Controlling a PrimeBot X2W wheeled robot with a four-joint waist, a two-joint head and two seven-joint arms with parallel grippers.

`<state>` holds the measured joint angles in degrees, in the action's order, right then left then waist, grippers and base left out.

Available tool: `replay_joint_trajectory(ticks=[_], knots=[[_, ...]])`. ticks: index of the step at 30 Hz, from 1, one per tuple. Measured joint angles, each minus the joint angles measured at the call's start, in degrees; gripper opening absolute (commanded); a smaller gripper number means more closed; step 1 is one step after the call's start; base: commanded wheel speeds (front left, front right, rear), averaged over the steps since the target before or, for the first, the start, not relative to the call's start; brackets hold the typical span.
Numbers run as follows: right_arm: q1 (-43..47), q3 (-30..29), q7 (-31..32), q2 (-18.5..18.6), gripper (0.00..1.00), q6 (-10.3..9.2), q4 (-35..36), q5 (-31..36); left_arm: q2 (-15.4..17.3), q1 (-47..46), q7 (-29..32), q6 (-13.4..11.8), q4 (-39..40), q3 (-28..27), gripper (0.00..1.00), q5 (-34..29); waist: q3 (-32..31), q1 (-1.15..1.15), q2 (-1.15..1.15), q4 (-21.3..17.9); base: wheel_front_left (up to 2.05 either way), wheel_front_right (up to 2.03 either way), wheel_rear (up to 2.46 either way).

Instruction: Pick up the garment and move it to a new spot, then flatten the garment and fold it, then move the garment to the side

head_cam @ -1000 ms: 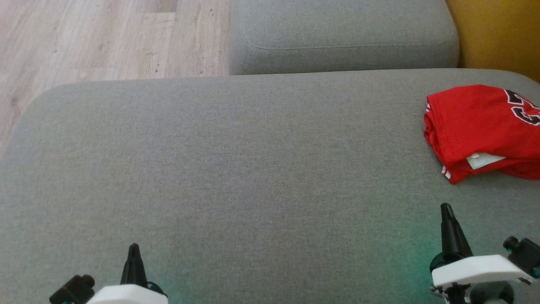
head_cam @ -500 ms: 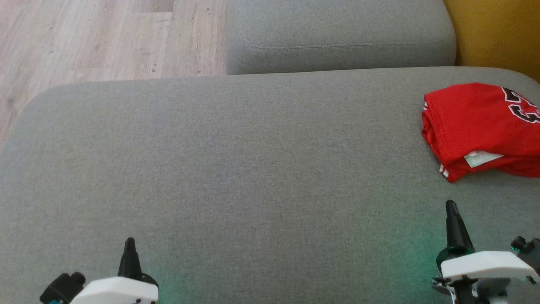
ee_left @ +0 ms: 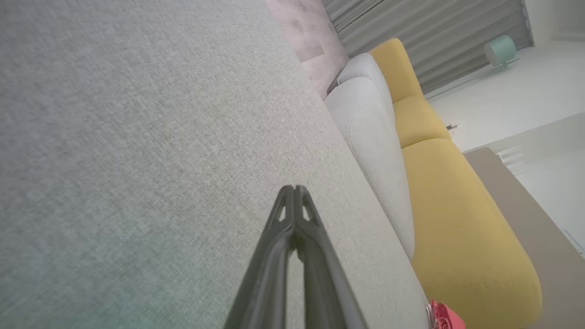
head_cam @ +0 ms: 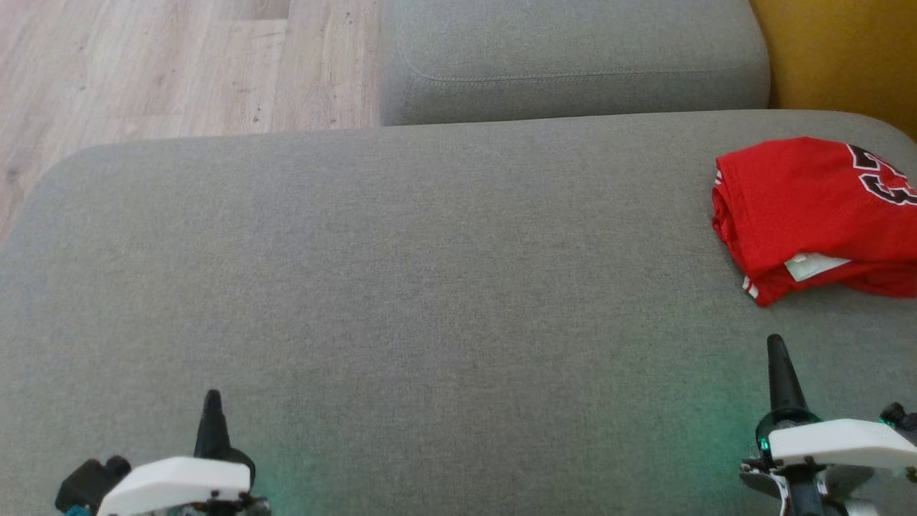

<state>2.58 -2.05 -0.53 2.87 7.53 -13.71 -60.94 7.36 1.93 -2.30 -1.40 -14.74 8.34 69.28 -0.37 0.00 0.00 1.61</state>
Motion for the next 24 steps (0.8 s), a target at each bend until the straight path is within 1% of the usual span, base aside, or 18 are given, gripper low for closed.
replay_joint_trajectory(ticks=[24], knots=[[-2.58,-1.93,2.69,0.08,0.0,0.0,-1.11,-16.96,-2.38,-2.45,4.32,4.47,-0.47,-6.54,0.0,12.07,0.29,0.0,0.0,-0.86,0.0,0.0,0.0]])
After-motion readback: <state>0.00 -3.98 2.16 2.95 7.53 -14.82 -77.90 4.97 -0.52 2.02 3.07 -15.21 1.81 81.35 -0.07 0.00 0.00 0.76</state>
